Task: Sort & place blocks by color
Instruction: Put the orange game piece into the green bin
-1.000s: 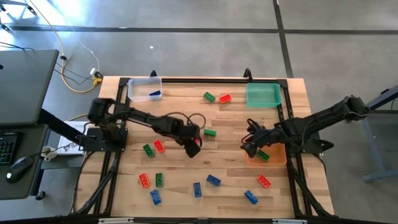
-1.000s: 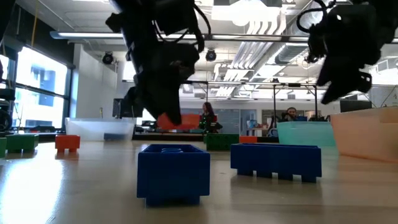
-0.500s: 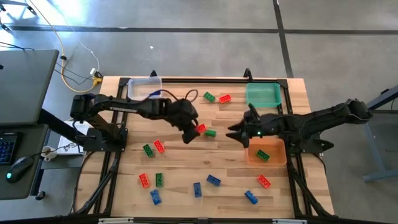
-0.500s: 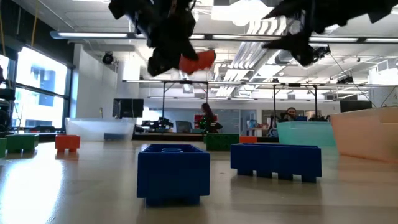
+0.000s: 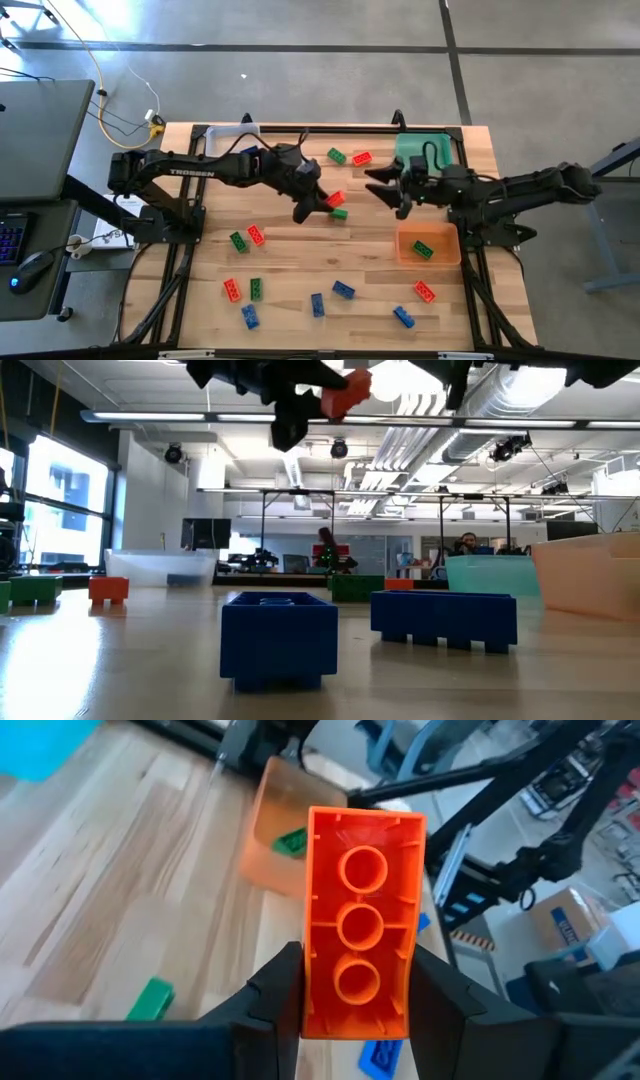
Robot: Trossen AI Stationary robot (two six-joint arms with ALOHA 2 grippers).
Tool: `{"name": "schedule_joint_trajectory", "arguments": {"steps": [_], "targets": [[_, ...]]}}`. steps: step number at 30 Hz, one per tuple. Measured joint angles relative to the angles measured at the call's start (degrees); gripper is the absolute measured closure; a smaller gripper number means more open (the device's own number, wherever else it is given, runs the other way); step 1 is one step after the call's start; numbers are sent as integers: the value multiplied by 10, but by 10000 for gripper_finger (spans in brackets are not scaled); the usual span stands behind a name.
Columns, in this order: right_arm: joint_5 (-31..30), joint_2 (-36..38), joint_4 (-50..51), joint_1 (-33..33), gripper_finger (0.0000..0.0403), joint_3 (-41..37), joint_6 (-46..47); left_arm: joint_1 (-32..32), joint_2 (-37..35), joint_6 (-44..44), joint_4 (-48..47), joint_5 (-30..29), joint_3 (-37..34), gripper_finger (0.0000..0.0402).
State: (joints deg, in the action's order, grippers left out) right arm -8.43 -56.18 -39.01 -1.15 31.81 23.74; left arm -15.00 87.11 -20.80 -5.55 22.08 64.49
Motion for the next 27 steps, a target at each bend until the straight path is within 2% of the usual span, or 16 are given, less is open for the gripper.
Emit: {"name": "schedule_joint_trajectory", "arguments": {"steps": [5,10,13,18,23,27], "targets": [[-5,0,-72,28,160,0,-33,-4,0,0,41,30,0,293],[12,-6,-62,62,140,36,-40,-4,0,-12,70,38,0,293],[40,-17,-18,71,130,76,-61,-10,0,-15,80,42,0,293],[58,-48,122,69,128,129,-72,-20,-1,-20,92,45,0,293],[99,-86,135,62,128,149,-67,-26,-1,-21,96,56,0,293],[104,-112,138,62,128,151,-44,-27,-1,-20,98,60,0,293]]}}
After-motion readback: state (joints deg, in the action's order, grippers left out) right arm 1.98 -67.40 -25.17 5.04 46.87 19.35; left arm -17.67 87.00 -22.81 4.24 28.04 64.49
